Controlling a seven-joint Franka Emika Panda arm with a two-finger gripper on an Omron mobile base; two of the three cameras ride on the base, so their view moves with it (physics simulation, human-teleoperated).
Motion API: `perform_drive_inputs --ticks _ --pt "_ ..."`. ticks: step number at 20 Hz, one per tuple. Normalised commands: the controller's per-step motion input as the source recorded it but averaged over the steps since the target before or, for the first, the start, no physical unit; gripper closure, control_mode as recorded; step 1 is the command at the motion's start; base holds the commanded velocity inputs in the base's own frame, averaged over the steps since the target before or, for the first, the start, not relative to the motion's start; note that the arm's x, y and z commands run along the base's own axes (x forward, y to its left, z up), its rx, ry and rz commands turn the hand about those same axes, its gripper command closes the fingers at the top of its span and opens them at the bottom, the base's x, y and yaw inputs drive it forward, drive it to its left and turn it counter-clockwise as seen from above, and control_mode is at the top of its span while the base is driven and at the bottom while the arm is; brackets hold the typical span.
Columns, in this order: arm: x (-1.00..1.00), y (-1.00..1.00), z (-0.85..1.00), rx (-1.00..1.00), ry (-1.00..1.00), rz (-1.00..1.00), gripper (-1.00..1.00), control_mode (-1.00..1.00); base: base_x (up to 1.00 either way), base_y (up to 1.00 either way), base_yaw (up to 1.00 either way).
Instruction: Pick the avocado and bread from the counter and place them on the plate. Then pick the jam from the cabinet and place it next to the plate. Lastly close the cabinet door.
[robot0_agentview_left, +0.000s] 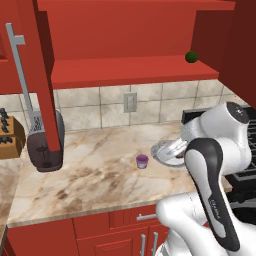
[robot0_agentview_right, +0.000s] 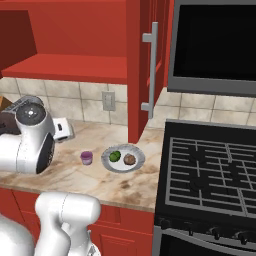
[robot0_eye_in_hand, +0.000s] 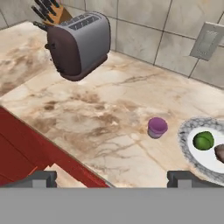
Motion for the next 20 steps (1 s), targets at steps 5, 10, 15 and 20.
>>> perform_drive_inputs --ticks 5,10,15,20 --pt "-0.71 0.00 0.47 0.00 -0.12 0.00 -1.00 -1.00 0.00 0.00 0.00" --pt "-0.79 -0.10 0.31 0.00 -0.24 0.00 -1.00 -1.00 0.00 0.00 0.00" --pt "-0.79 -0.26 0.26 0.00 -0.29 0.00 -1.00 -1.00 0.00 0.00 0.00" --pt "-0.74 -0.32 0.23 0.00 -0.31 0.04 -1.00 -1.00 0.00 0.00 0.00"
